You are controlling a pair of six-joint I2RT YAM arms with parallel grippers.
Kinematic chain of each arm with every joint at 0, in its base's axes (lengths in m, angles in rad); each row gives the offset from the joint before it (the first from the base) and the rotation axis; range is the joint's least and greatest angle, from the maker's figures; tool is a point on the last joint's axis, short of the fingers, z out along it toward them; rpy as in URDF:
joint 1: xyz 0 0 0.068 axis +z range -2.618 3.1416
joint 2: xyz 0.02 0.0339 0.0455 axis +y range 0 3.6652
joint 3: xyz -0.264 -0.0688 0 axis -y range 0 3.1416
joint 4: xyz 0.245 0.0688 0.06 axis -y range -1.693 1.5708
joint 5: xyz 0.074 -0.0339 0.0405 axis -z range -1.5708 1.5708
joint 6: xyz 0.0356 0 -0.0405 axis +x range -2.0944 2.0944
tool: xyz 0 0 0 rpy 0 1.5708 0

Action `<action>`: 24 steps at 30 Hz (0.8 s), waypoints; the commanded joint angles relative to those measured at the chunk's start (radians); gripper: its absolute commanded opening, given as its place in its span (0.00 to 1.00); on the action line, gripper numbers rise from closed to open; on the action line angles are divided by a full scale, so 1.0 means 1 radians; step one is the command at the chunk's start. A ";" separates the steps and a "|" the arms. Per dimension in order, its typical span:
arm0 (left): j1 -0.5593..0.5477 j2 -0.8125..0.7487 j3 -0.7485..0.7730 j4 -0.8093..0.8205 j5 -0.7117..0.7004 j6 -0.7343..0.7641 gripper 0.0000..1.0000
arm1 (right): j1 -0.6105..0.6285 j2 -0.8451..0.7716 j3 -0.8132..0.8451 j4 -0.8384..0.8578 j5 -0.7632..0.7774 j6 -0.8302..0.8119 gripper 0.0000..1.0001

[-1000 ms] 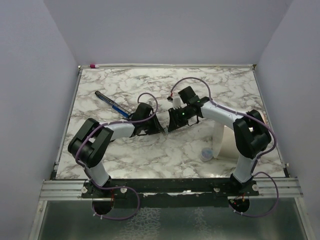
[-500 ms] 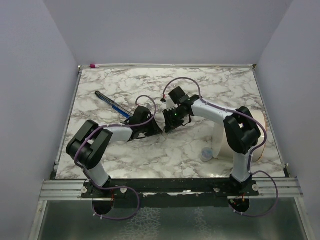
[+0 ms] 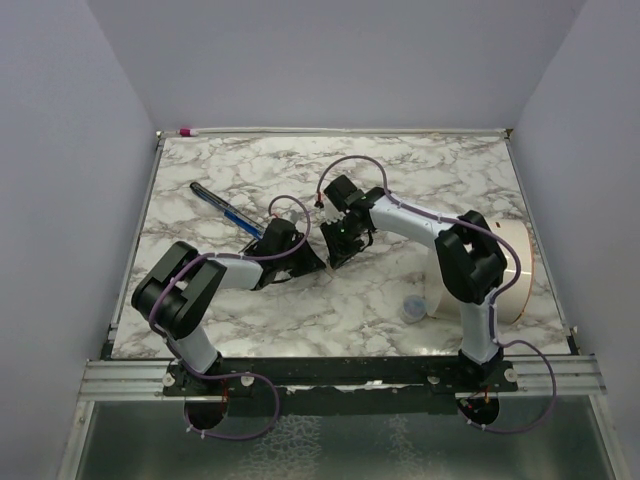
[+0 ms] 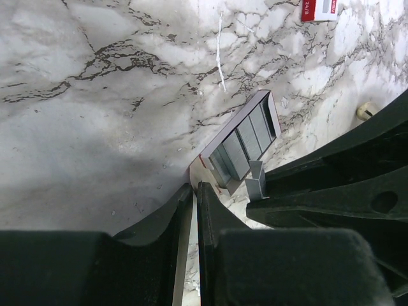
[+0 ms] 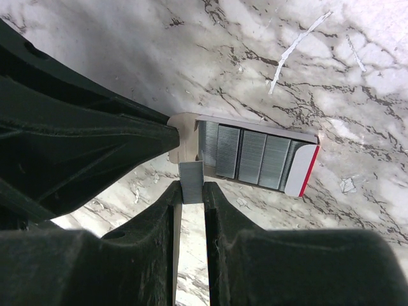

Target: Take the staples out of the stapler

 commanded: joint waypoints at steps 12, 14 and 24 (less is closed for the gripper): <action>0.000 0.029 -0.052 -0.109 0.019 0.019 0.13 | 0.027 0.059 0.072 -0.075 0.078 0.008 0.18; -0.001 0.029 -0.050 -0.109 0.020 0.018 0.13 | 0.032 0.062 0.076 -0.077 0.077 0.008 0.18; 0.000 0.028 -0.049 -0.106 0.027 0.018 0.13 | 0.035 0.087 0.109 -0.097 0.101 0.006 0.18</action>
